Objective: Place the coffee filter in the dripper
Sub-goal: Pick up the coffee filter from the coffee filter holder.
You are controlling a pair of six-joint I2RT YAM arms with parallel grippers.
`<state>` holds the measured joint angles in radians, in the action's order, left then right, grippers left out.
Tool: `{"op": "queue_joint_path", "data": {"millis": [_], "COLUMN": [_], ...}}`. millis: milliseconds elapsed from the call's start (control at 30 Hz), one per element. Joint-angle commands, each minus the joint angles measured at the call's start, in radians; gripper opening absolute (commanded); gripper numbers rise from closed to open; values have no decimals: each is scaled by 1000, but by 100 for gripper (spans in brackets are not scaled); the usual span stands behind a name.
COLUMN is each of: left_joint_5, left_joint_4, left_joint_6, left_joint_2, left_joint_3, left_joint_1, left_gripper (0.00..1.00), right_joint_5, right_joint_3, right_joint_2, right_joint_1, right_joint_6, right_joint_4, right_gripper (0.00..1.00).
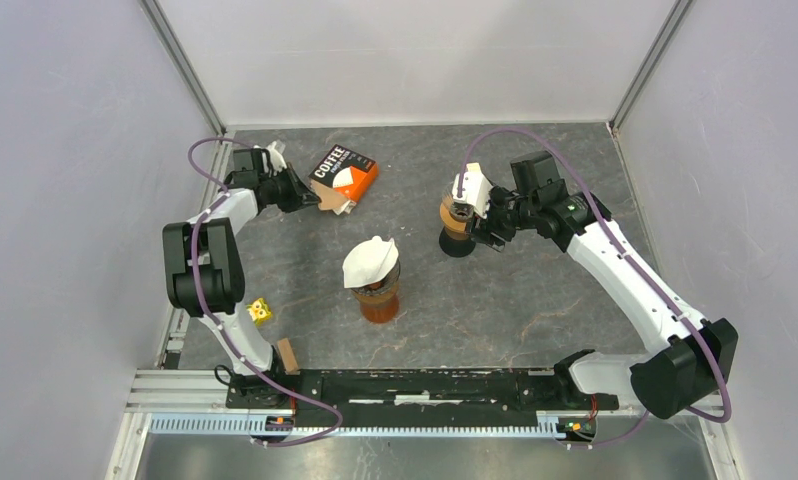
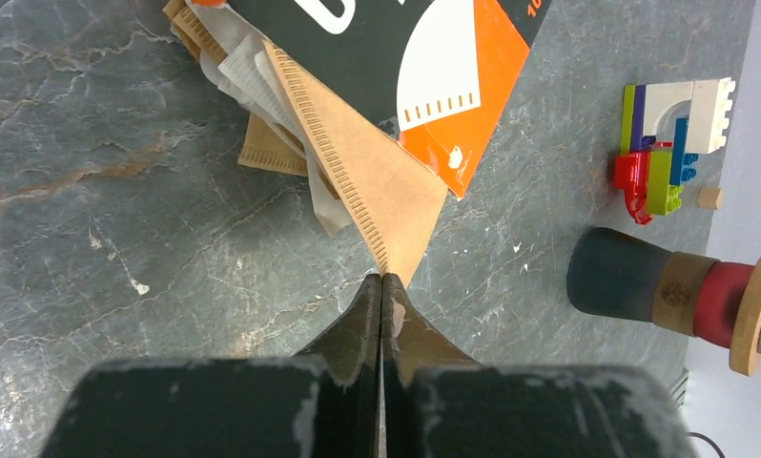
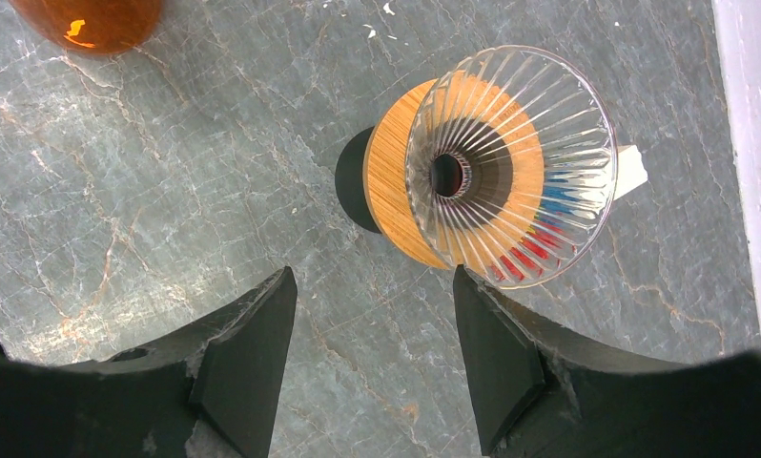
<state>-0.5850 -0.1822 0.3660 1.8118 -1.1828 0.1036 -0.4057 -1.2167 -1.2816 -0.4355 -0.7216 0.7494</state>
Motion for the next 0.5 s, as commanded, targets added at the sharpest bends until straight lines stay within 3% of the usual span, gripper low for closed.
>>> {"op": "queue_joint_path", "data": {"millis": [0, 467], "left_joint_5": [-39, -84], "left_joint_4": [-33, -72], "left_joint_6": [25, -109], "left_joint_2": [-33, -52], "left_joint_3": [0, 49], "left_joint_1": [13, 47], "left_gripper": [2, 2], "right_joint_5": [8, 7], "right_joint_3": [4, 22], "right_joint_2": [23, 14], "right_joint_1": [4, 4], "right_joint_6": [10, 10], "right_joint_4": [-13, -18], "right_gripper": [68, 68]}}
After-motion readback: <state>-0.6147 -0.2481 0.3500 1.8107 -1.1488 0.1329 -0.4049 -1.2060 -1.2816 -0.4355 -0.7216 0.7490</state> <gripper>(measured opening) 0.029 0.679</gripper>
